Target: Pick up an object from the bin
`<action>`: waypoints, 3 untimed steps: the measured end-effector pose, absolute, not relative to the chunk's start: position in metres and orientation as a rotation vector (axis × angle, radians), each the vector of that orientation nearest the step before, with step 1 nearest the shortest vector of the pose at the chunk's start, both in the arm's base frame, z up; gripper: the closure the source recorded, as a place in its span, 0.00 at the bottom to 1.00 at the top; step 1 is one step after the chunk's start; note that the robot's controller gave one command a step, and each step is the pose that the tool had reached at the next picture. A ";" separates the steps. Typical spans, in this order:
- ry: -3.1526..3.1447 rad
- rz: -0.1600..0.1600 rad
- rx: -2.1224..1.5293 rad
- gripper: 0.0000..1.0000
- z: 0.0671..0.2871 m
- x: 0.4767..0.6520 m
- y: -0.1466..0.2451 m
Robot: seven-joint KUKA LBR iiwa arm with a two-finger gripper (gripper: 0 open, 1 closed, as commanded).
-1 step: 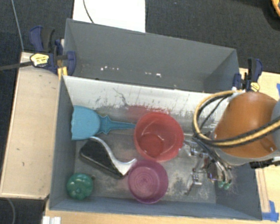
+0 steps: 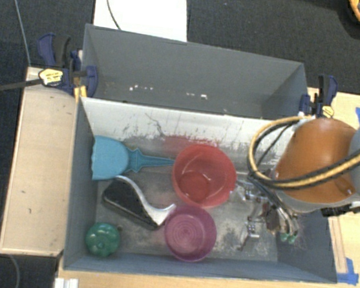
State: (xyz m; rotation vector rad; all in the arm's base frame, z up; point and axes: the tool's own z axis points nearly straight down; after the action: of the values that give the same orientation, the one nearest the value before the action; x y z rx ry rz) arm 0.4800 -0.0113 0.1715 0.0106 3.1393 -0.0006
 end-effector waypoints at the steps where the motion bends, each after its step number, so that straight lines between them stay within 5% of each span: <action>1: 3.133 0.003 0.018 0.00 0.087 0.485 0.037; 2: 3.120 0.000 0.017 0.00 0.115 0.486 0.053; 3: 3.136 0.000 0.083 1.00 0.073 0.550 -0.025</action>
Offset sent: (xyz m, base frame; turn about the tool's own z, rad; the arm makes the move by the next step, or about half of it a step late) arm 0.0049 0.0635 -0.0583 0.0068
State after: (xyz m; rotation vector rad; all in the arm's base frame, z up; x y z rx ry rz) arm 0.5502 -0.0254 0.0730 0.0834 3.1361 0.0001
